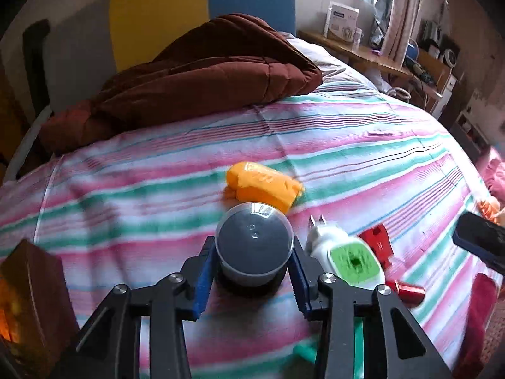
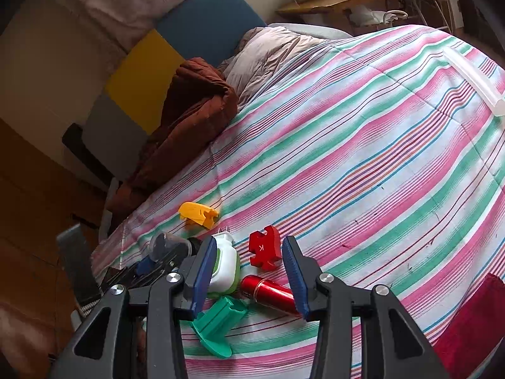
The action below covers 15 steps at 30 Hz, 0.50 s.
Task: Organize rigid objects
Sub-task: 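Grasp the grey-domed black jar with the left gripper while the right approaches the teal spool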
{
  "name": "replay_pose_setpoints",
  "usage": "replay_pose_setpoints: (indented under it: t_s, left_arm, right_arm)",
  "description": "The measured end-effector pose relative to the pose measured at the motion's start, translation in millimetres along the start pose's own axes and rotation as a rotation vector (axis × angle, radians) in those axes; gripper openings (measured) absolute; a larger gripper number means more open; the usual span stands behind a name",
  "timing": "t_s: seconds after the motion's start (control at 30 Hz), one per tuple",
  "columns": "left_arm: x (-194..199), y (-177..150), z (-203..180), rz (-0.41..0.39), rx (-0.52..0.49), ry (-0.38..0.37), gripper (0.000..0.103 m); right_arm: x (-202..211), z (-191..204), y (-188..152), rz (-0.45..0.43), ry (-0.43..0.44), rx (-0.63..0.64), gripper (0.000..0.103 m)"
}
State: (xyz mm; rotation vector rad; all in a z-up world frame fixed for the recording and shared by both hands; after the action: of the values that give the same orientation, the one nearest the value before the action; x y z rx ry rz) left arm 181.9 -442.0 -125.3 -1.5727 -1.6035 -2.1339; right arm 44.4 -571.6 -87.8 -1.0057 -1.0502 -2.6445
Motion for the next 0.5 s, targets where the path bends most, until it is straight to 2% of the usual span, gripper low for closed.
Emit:
replay_pose_setpoints:
  t_s: [0.3, 0.5]
  left_arm:
    - [84.1, -41.0, 15.5, -0.077, 0.018, 0.005, 0.044]
    - [136.8, -64.9, 28.1, -0.127, 0.031, 0.018, 0.044]
  right_arm:
    - [-7.8, 4.3, -9.3, 0.036, -0.02, 0.057, 0.044]
    - [-24.3, 35.2, -40.9, 0.2, 0.113, 0.152, 0.043]
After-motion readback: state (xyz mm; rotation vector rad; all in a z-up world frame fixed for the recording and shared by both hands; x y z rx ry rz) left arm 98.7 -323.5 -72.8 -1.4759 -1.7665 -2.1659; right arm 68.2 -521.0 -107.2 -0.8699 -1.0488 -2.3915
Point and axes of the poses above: each gripper's, at about its wrist camera, not at the fingertips, and x roughly against the way its jaws point, z to its left, y to its top, the point moved 7 cm from there along -x, roughly the way its jaws point, and after that the axes turned 8 degrees about -z, right-handed, at the moved point
